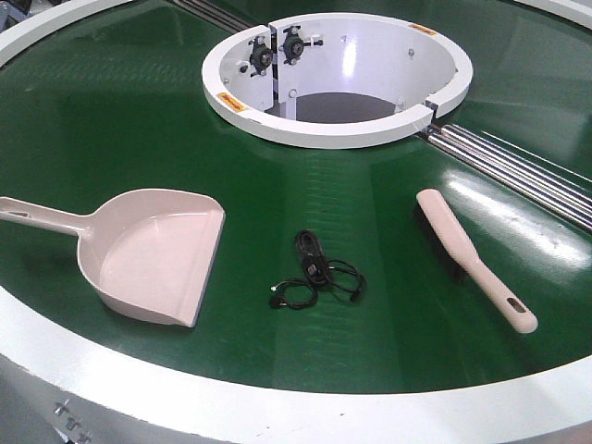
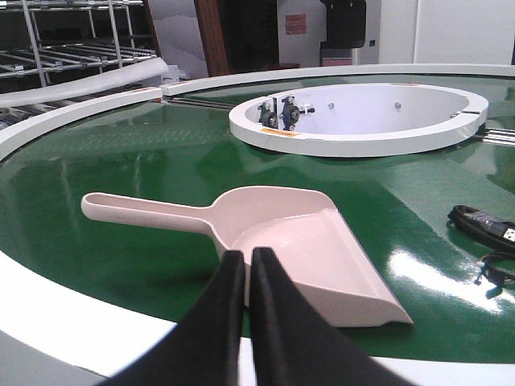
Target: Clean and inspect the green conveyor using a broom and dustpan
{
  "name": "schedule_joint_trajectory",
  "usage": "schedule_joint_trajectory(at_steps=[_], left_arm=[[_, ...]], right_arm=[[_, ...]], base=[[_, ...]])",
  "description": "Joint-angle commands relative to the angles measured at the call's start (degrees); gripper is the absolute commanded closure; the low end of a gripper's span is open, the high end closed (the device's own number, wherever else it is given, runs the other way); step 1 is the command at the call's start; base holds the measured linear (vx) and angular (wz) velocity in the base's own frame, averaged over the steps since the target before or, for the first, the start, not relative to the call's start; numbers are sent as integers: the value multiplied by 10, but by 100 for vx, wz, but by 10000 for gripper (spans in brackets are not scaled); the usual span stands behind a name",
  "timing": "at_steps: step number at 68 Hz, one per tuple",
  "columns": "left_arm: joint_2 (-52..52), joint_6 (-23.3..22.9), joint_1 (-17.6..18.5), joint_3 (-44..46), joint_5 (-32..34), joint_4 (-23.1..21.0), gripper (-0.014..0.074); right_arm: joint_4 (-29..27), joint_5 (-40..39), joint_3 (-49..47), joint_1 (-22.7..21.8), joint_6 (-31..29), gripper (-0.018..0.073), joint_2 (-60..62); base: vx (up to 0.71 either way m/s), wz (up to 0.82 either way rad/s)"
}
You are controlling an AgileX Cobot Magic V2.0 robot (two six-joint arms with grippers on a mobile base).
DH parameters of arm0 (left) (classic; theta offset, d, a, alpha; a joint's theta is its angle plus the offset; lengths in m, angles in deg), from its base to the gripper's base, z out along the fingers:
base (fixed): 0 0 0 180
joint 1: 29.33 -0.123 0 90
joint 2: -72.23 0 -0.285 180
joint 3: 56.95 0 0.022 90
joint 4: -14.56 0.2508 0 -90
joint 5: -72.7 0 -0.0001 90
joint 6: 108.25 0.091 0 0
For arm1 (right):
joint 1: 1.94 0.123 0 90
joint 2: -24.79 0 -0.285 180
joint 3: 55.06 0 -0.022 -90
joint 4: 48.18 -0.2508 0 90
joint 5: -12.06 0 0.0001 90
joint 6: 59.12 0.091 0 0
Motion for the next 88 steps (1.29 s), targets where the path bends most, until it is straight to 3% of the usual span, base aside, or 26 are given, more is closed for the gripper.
schedule_joint_trajectory(at_steps=[1, 63, 81, 88], left_arm=[[-8, -4, 0, -5, 41, -4, 603], [-8, -4, 0, -5, 42, -4, 603], [-8, -5, 0, 18, 138, -15, 603], [3, -4, 0, 78, 119, -32, 603]], right_arm=[[3, -45, 1, -1, 0, 568, 6], [3, -45, 1, -1, 0, 568, 6], [3, -45, 1, -1, 0, 568, 6], [3, -45, 1, -1, 0, 568, 6]], base=[[0, 0], [0, 0], [0, 0], [0, 0]])
